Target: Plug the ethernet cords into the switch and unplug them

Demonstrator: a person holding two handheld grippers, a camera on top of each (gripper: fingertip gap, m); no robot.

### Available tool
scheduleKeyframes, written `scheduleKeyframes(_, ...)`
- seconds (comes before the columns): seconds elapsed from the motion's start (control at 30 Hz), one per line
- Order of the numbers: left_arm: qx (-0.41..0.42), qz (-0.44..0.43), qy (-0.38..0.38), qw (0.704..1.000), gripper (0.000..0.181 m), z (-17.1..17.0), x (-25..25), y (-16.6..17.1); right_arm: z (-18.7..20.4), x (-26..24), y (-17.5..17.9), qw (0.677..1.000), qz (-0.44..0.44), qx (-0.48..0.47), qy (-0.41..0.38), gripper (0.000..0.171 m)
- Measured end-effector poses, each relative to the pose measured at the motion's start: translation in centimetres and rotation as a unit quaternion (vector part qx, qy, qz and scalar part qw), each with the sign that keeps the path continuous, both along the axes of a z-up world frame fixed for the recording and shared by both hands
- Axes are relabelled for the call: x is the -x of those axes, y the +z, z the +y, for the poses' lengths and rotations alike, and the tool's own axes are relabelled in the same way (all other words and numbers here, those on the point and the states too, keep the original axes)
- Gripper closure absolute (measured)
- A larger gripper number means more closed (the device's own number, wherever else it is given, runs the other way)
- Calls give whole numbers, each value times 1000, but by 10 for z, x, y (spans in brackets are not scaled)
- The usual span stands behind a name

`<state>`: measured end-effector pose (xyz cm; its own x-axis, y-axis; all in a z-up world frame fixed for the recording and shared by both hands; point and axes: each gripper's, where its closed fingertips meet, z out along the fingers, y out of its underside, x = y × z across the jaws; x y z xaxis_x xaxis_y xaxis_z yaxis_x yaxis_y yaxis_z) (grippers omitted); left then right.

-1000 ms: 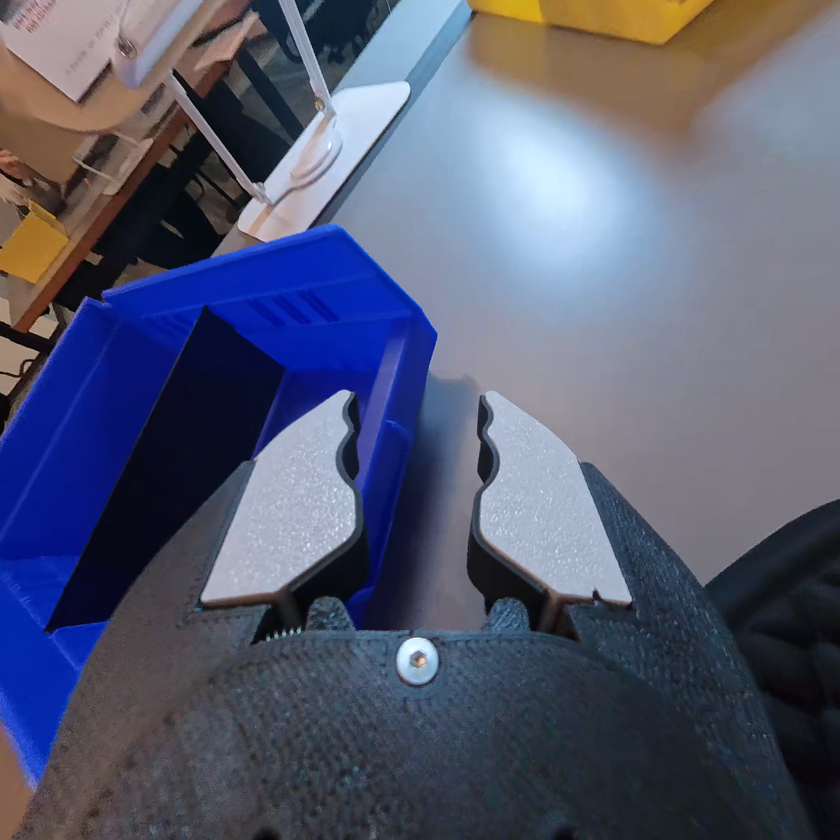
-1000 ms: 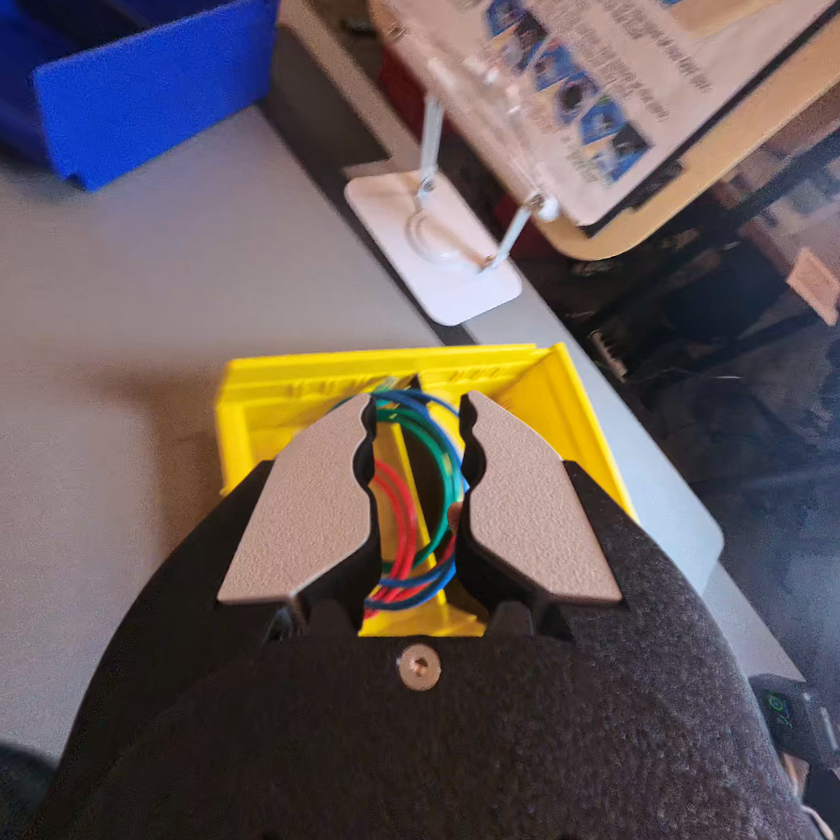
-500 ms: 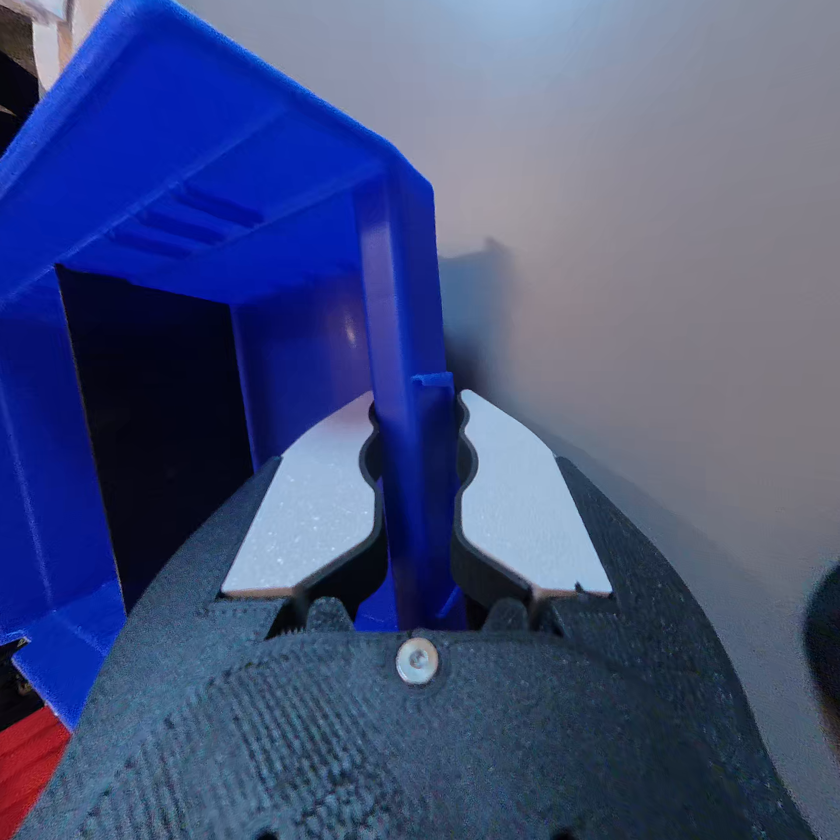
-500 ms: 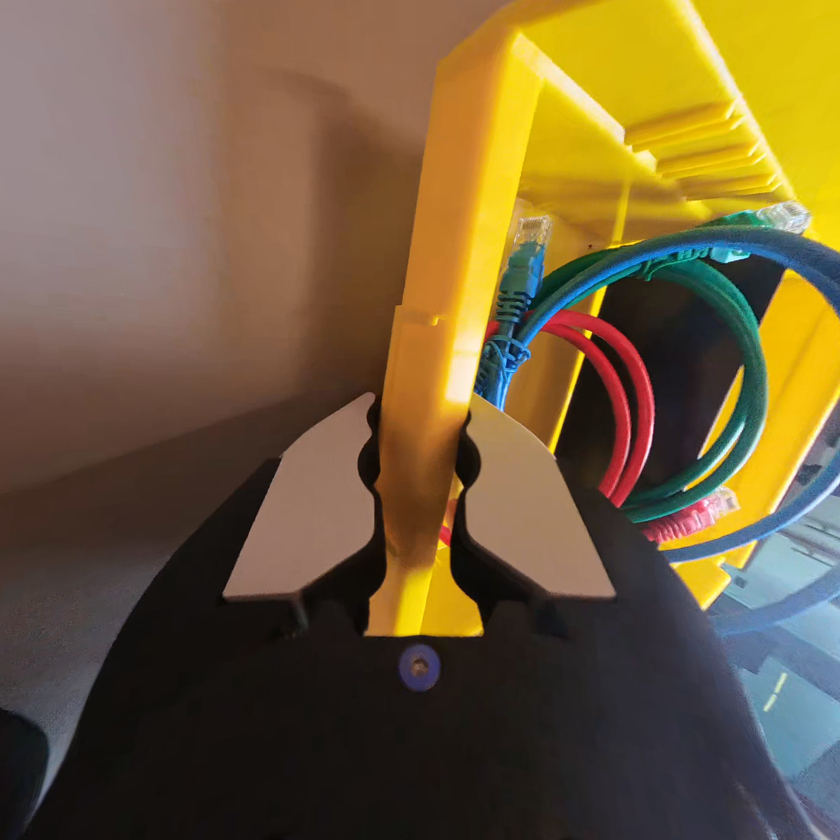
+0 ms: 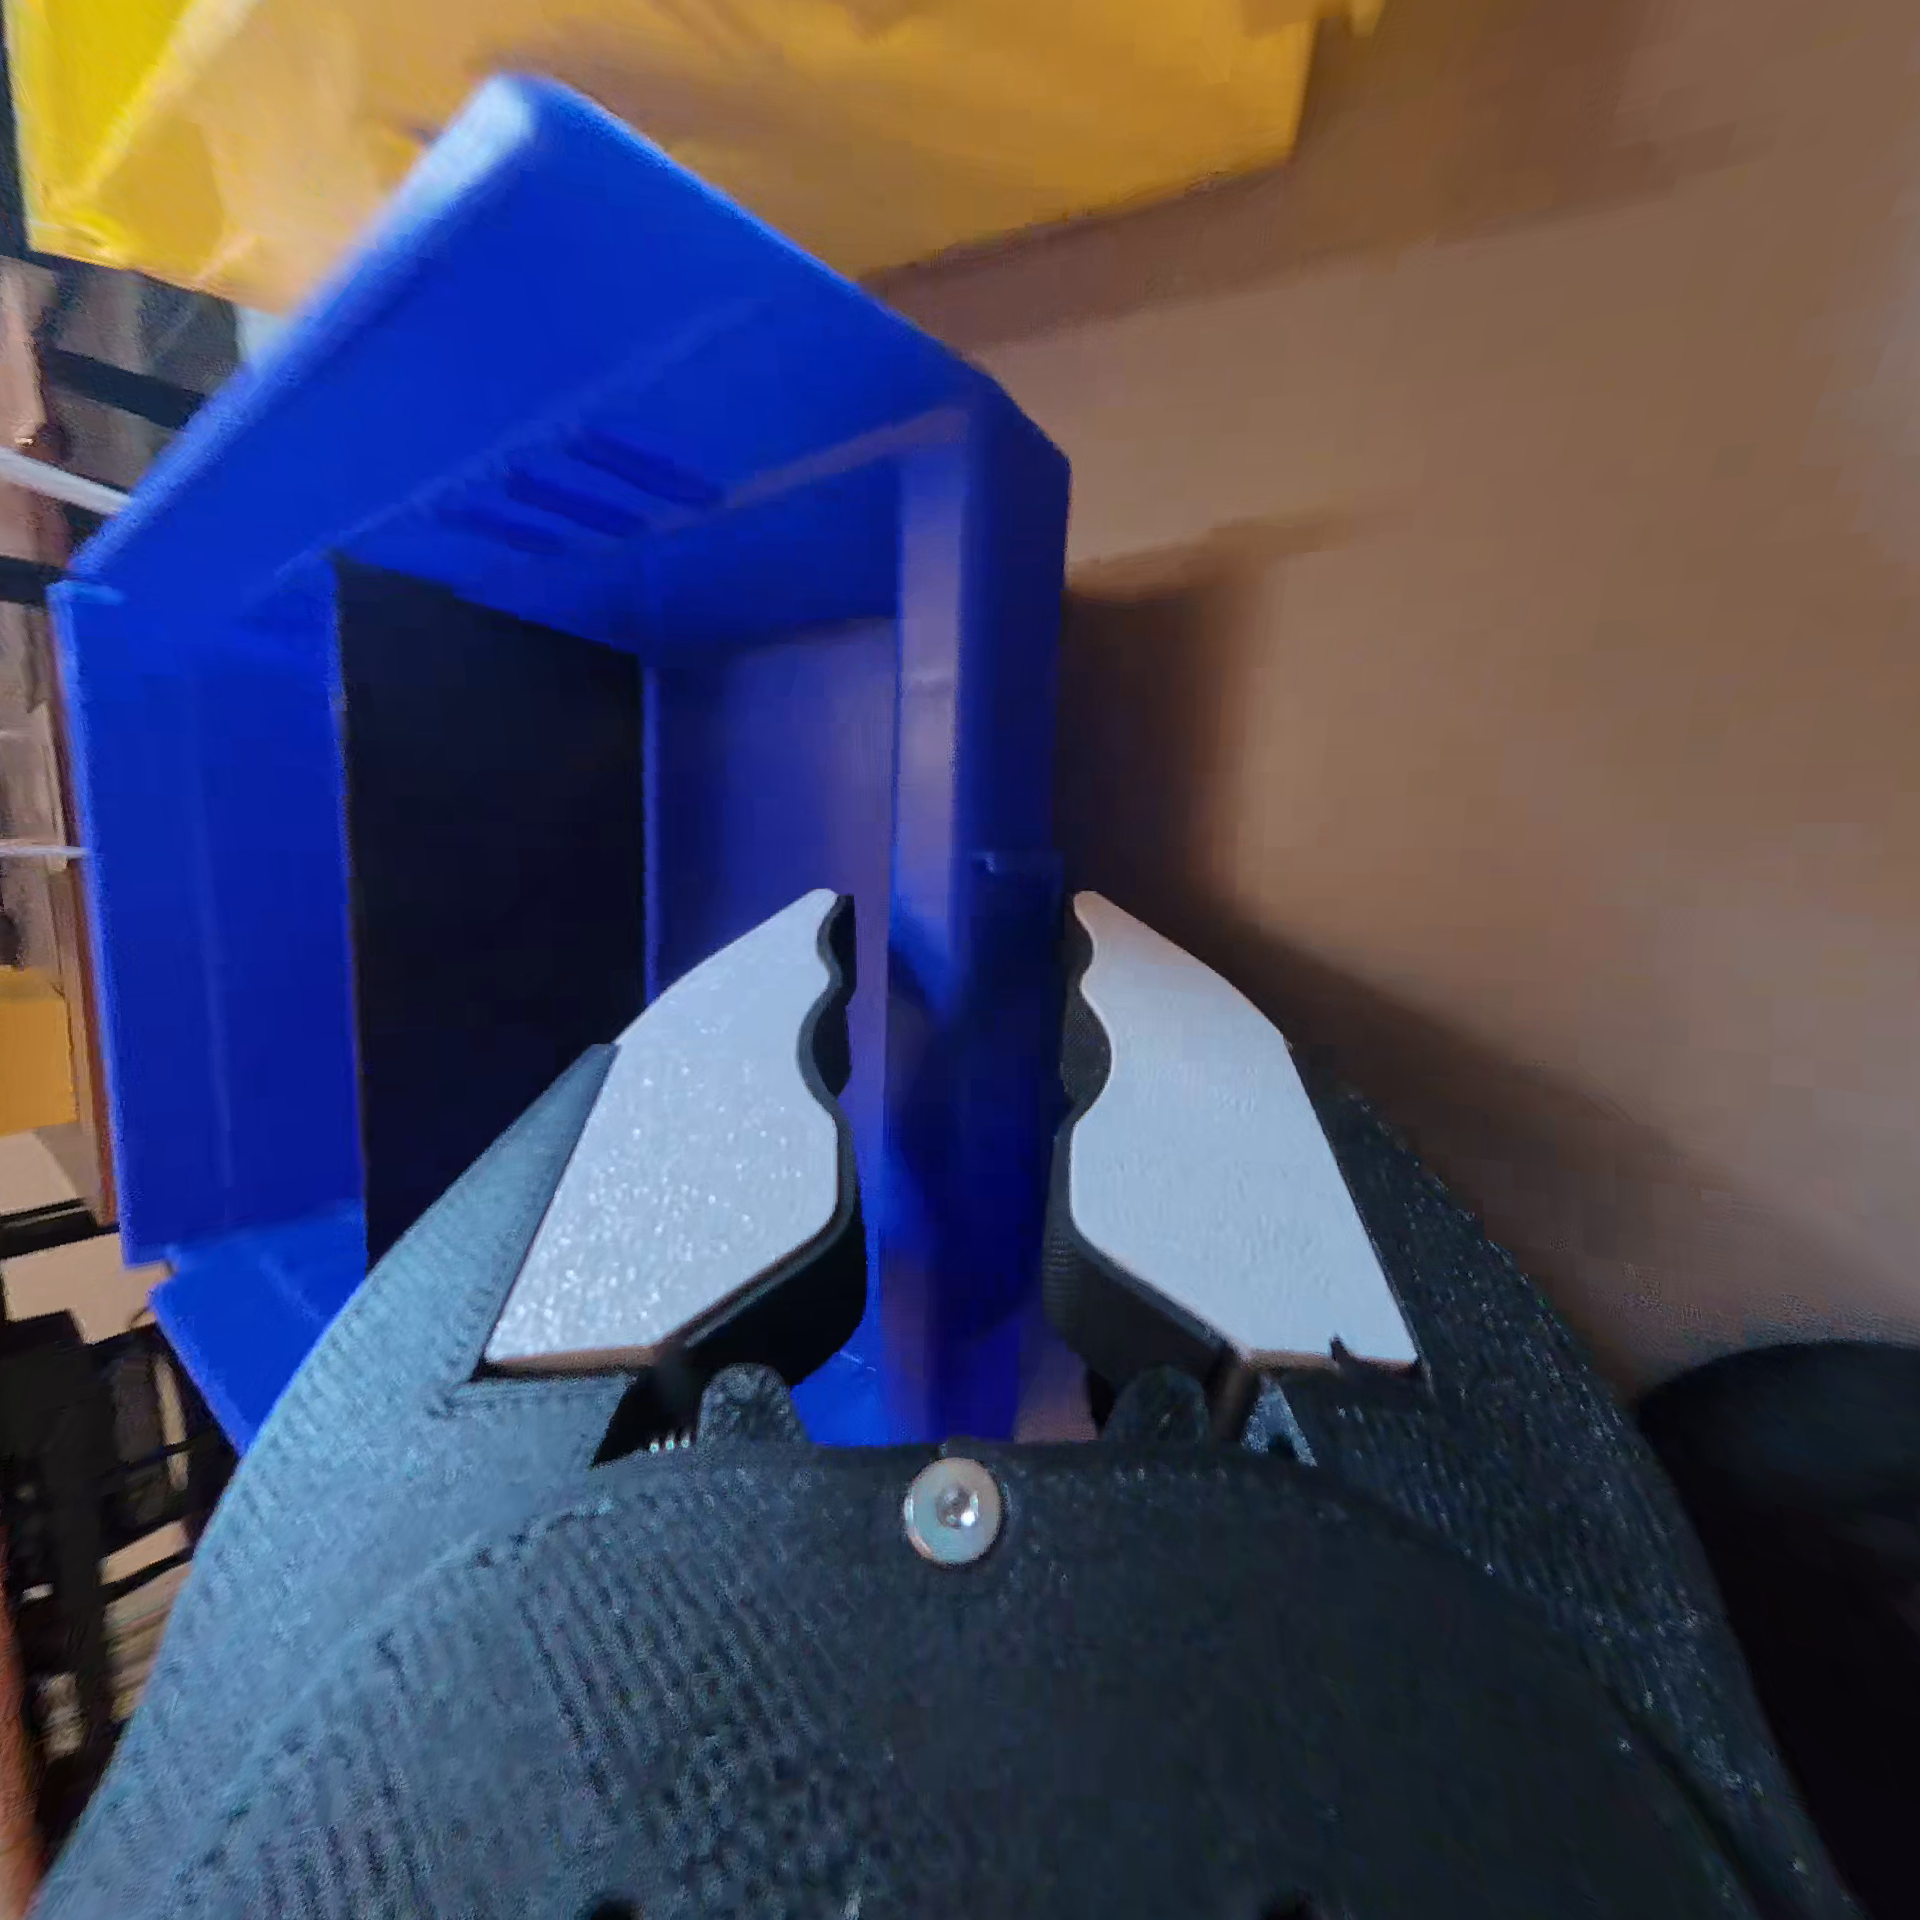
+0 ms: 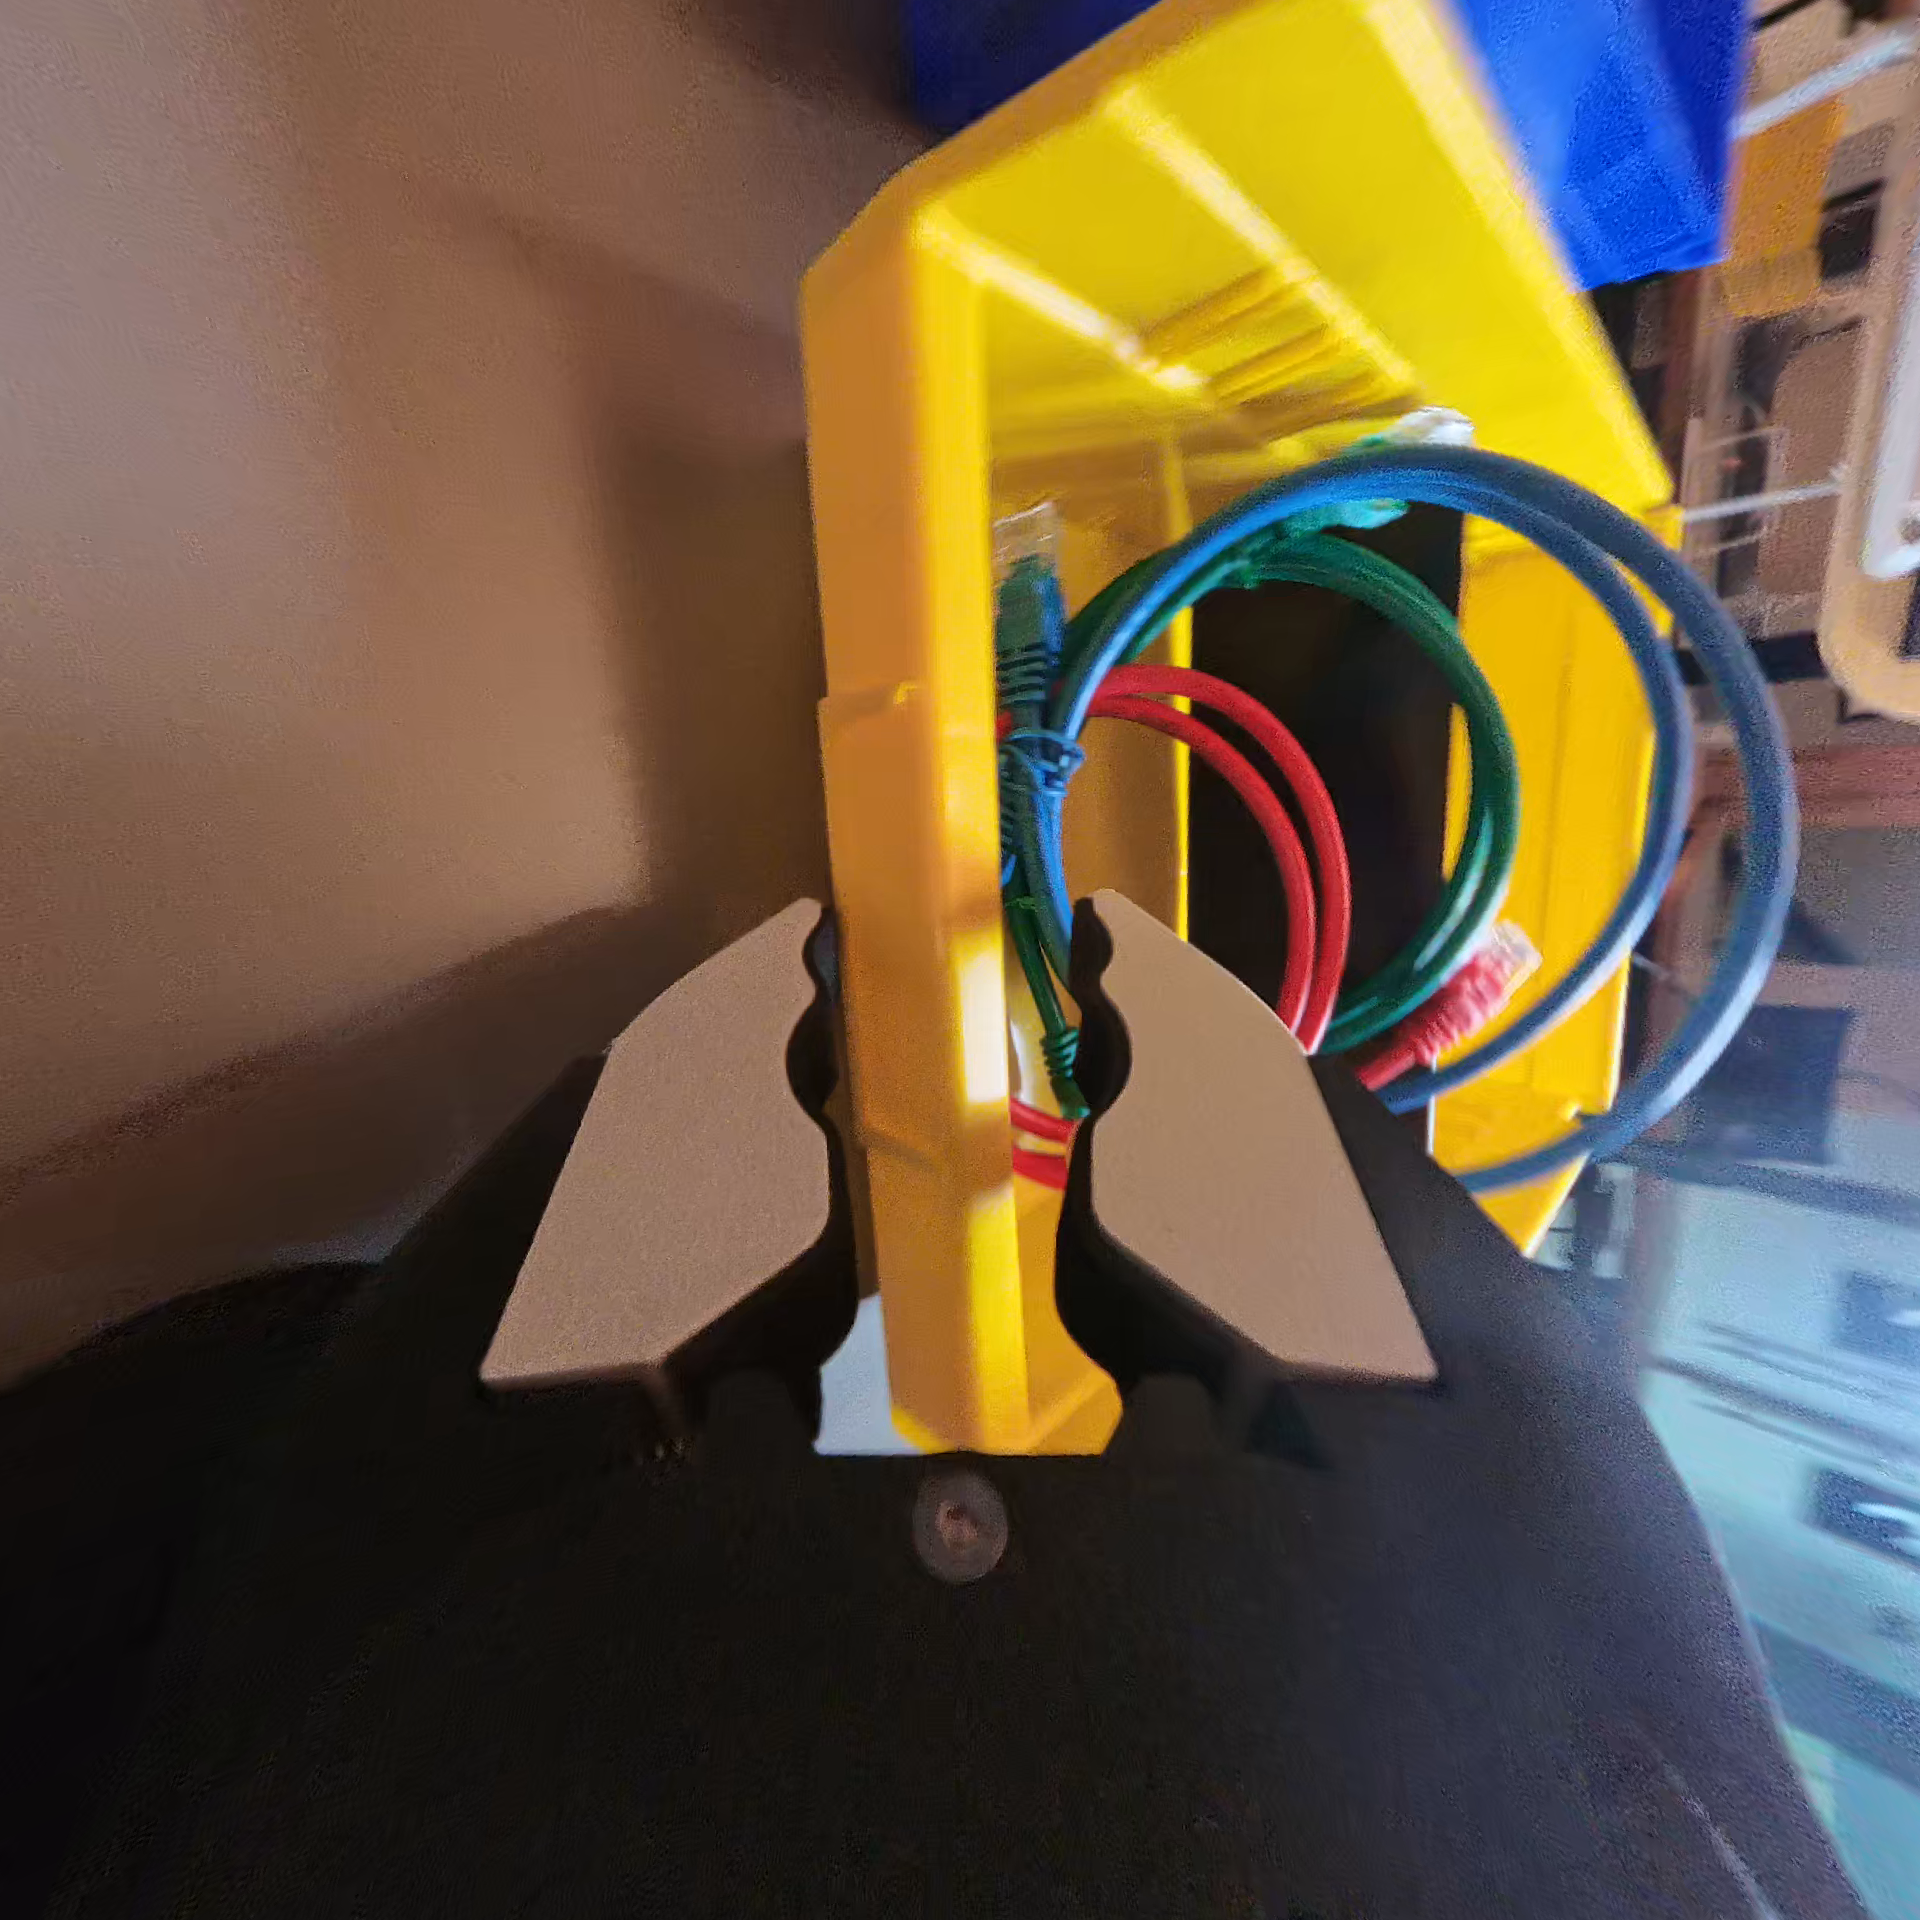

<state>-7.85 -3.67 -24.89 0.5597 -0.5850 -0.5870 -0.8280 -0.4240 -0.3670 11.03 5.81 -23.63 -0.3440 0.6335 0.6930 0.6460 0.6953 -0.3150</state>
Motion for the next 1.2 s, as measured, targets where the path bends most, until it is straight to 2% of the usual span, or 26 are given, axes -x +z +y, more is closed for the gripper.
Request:
scheduleKeyframes(0.1, -92, -140, 14, 986, 150, -2, -35, 40, -6, -23, 44, 977, 148, 142, -49, 130)
scheduleKeyframes(0.2, -104, -285, 47, 951, 143, -3, -74, 55, 33, -61, 80, 913, 299, 233, -152, 130)
scheduleKeyframes(0.27, -107, -338, 70, 932, 133, 6, -93, 52, 61, -80, 80, 879, 342, 254, -216, 118)
scheduleKeyframes(0.3, -111, -349, 89, 926, 127, 13, -96, 49, 69, -83, 73, 874, 337, 259, -237, 112)
scheduleKeyframes(0.37, -106, -362, 120, 918, 121, 28, -102, 41, 79, -79, 57, 873, 313, 269, -261, 106)
scheduleKeyframes(0.43, -92, -373, 139, 913, 121, 42, -109, 32, 83, -69, 42, 872, 278, 299, -269, 110)
scheduleKeyframes(0.47, -88, -379, 144, 910, 122, 49, -113, 28, 86, -64, 34, 873, 257, 312, -273, 117)
scheduleKeyframes(0.53, -84, -394, 152, 903, 119, 61, -121, 25, 83, -53, 28, 874, 240, 336, -255, 141)
scheduleKeyframes(0.6, -81, -391, 153, 904, 117, 67, -126, 25, 85, -56, 29, 890, 238, 296, -251, 151)
scheduleKeyframes(0.77, -66, -422, 115, 897, 121, 50, -145, 33, 65, -78, 46, 893, 283, 256, -238, 155)
scheduleKeyframes(0.87, -61, -496, 81, 862, 132, 30, -153, 55, 48, -96, 55, 881, 312, 258, -245, 158)
scheduleKeyframes(0.93, -98, -494, 100, 858, 139, 28, -144, 60, 34, -97, 54, 872, 325, 276, -240, 157)
scheduleKeyframes(1.03, -157, -435, 143, 875, 146, 31, -123, 64, 16, -87, 55, 888, 329, 223, -232, 156)
scheduleKeyframes(1.2, -276, -361, 113, 884, 162, 14, -106, 133, 3, -73, 93, 898, 348, 162, -215, 156)
